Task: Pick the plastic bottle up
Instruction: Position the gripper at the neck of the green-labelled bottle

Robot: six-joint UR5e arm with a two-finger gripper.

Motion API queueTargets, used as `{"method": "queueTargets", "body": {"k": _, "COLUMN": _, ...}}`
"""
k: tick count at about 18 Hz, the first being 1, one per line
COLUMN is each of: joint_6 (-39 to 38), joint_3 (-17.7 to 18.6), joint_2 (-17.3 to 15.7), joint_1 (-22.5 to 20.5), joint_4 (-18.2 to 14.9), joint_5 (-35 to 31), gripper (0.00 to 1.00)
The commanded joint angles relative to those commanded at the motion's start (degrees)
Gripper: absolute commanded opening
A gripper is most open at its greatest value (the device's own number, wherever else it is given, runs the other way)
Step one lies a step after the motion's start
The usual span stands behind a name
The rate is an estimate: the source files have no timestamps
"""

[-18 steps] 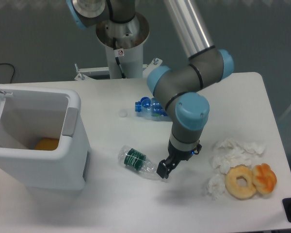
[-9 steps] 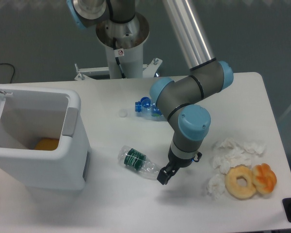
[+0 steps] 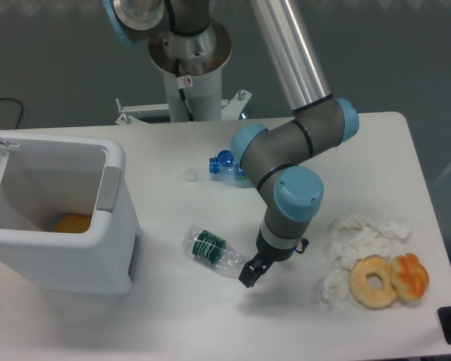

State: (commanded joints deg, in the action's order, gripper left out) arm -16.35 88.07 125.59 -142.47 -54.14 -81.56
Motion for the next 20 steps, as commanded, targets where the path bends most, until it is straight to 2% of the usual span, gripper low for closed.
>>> {"method": "queueTargets", "body": {"k": 4, "joint_6": 0.09, "joint_3": 0.09, "joint_2": 0.27, "joint_1": 0.09, "joint_4": 0.26, "joint_5": 0.0, "gripper": 0.92}}
{"method": "queueTargets", "body": {"k": 10, "joint_6": 0.09, "joint_3": 0.26, "joint_2": 0.44, "joint_1": 0.53, "joint_4": 0.35, "joint_5": 0.0, "gripper": 0.7}}
{"method": "queueTargets", "body": {"k": 20, "joint_6": 0.26, "joint_3": 0.35, "joint_2": 0.27, "joint_1": 0.88, "joint_4": 0.79, "joint_5": 0.7, "gripper": 0.59}}
